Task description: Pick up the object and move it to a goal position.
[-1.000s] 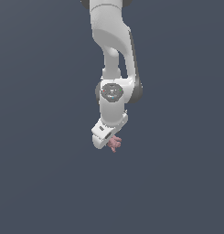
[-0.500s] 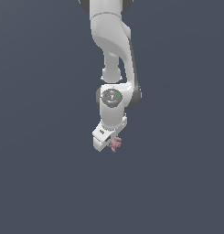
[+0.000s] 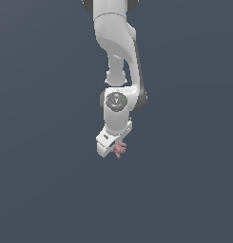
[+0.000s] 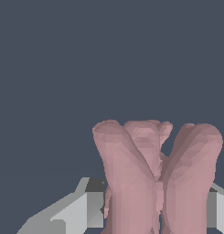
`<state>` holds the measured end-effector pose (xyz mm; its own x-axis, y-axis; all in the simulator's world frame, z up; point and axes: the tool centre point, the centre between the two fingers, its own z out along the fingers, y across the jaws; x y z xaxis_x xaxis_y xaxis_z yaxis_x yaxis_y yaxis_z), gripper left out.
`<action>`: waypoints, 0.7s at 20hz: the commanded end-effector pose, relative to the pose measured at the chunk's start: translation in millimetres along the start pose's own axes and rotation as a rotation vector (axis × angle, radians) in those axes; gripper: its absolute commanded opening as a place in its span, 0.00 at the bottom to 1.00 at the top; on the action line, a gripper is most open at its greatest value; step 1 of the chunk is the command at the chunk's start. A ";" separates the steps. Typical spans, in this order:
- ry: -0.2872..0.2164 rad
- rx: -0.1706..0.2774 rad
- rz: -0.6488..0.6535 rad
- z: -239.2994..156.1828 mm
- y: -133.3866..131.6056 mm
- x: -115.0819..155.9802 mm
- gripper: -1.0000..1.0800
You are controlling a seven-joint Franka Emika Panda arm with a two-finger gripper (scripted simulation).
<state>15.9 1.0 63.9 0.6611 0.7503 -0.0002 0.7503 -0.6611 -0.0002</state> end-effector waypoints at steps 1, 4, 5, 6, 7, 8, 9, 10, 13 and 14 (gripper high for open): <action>0.000 0.000 -0.001 -2.7 -0.8 1.5 0.00; 0.000 0.000 -0.001 -12.3 -2.7 5.8 0.00; 0.000 0.000 -0.001 -16.8 -3.7 7.8 0.00; 0.000 0.000 -0.001 -22.0 -4.7 10.2 0.00; 0.000 0.000 -0.001 -27.9 -5.9 12.8 0.00; 0.000 0.000 -0.001 -34.3 -7.2 15.7 0.00; 0.000 0.000 -0.001 -41.3 -8.6 18.8 0.00; 0.000 0.000 -0.001 -48.9 -10.1 22.3 0.00; 0.000 0.000 -0.001 -74.9 -15.5 34.4 0.00; 0.000 0.000 -0.001 -84.4 -17.3 38.8 0.00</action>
<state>26.4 34.6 133.9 0.6607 0.7506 -0.0007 0.7506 -0.6607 -0.0006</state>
